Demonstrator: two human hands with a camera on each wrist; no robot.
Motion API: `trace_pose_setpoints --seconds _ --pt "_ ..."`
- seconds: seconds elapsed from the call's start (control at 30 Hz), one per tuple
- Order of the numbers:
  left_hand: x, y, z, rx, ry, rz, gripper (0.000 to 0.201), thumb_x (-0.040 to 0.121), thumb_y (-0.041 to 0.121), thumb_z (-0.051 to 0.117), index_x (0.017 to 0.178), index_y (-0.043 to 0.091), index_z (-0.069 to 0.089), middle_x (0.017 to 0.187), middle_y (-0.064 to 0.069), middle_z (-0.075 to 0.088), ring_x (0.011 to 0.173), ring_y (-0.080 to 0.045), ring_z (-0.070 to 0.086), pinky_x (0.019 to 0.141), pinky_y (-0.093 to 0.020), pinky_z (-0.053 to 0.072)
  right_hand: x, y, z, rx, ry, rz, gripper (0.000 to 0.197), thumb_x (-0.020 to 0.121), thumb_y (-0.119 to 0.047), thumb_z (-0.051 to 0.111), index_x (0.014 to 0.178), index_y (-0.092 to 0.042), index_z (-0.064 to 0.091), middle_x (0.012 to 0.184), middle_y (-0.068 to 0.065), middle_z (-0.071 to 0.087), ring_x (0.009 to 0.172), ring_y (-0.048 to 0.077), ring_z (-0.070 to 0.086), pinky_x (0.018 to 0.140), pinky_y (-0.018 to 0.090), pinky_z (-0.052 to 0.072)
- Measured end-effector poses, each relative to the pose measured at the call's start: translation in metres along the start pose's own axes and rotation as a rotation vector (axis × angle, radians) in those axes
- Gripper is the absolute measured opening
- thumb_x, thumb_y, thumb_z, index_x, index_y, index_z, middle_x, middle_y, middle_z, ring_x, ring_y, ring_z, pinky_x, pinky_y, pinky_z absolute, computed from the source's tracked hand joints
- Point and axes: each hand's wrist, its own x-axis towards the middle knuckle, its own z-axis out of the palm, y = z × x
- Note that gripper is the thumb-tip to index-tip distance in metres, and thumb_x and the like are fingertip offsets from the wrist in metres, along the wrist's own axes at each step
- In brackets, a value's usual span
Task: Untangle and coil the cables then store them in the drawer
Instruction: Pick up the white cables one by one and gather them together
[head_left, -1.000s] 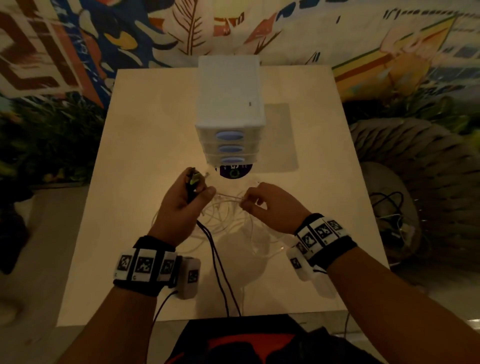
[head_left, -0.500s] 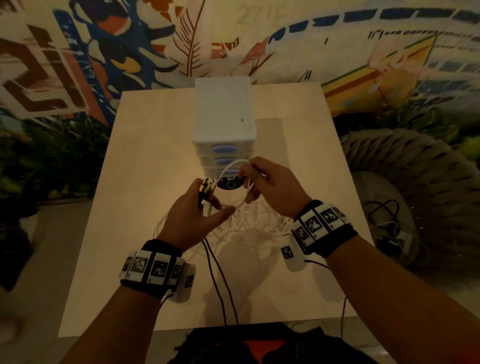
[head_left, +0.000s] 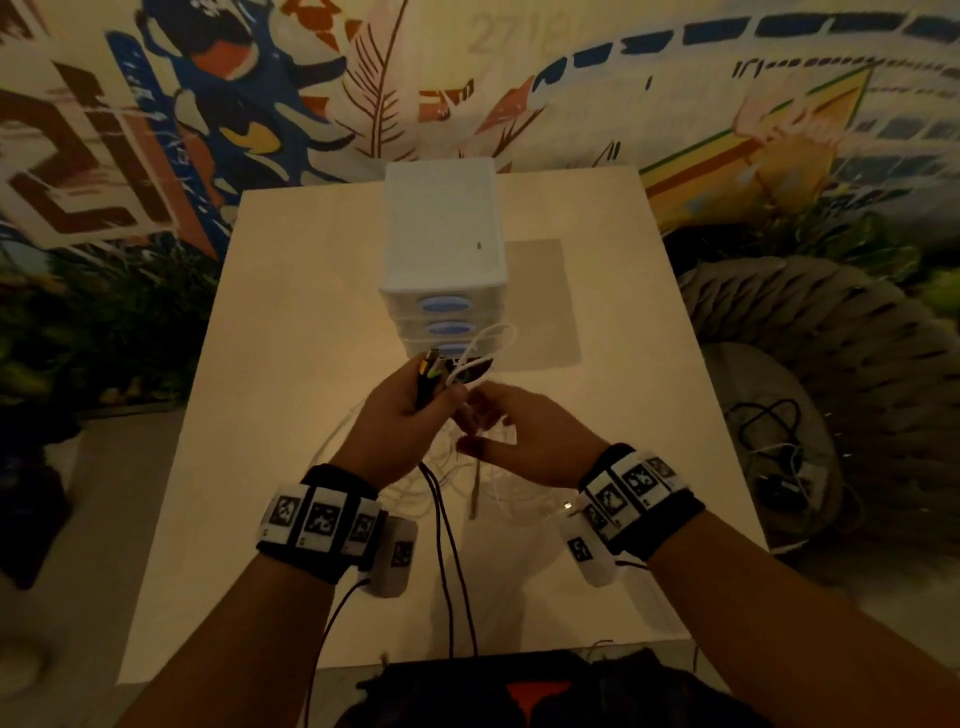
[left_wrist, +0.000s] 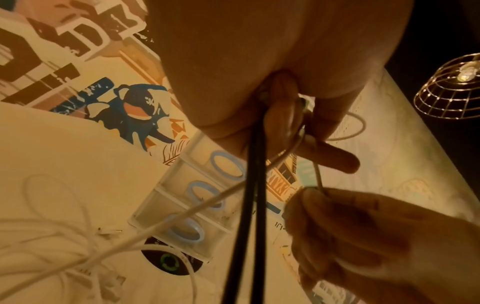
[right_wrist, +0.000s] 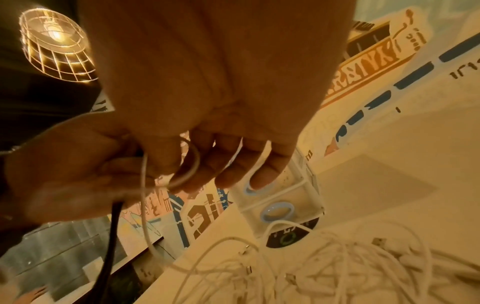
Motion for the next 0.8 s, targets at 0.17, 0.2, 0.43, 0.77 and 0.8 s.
trace_pose_setpoints --seconds 0.17,0.2,0.43,0.77,0.8 --pt "-0.004 0.012 -0.005 0.0 -0.001 0.007 0.039 0.099 0.019 0.064 0.079 0.052 0.058 0.069 -0.006 0.068 0.074 -0.023 0.073 0.078 -0.048 0.053 -0.01 0.014 -0.012 0.219 0.021 0.157 0.034 0.108 -0.034 0.041 0.093 -0.017 0.067 0.08 -0.003 0.066 0.067 0.009 0.061 0.071 0.024 0.051" --pt "-0.004 0.01 -0.007 -0.011 0.01 -0.005 0.033 0.098 0.022 0.066 0.078 0.046 0.055 0.071 -0.013 0.067 0.074 -0.024 0.073 0.075 -0.049 0.053 -0.015 0.018 -0.018 0.275 0.051 0.196 0.032 0.107 -0.032 0.042 0.092 -0.017 0.066 0.078 -0.002 0.065 0.064 0.01 0.059 0.067 0.023 0.05" --pt "-0.008 -0.004 -0.024 -0.072 0.013 -0.076 0.022 0.102 0.01 0.057 0.086 0.012 0.042 0.083 -0.011 0.075 0.074 -0.029 0.07 0.062 -0.029 0.045 -0.052 0.074 -0.07 0.274 0.465 0.48 0.03 0.103 -0.04 0.052 0.084 -0.021 0.065 0.079 0.002 0.068 0.075 0.018 0.063 0.083 0.052 0.054" --pt "-0.006 0.012 0.02 0.075 -0.112 0.081 0.024 0.1 0.041 0.058 0.09 0.021 0.049 0.089 -0.01 0.067 0.082 -0.019 0.066 0.077 -0.043 0.055 -0.022 0.006 0.002 0.258 0.018 0.212 0.013 0.102 -0.032 0.055 0.107 -0.029 0.066 0.097 -0.012 0.069 0.089 0.007 0.068 0.082 0.036 0.059" --pt "-0.007 0.012 0.024 0.07 -0.108 0.072 0.026 0.099 0.042 0.059 0.09 0.019 0.048 0.091 -0.01 0.068 0.086 -0.022 0.068 0.076 -0.048 0.055 -0.017 -0.001 0.011 0.314 0.031 0.228 0.012 0.104 -0.024 0.054 0.107 -0.025 0.065 0.09 -0.012 0.068 0.081 0.005 0.069 0.078 0.037 0.06"
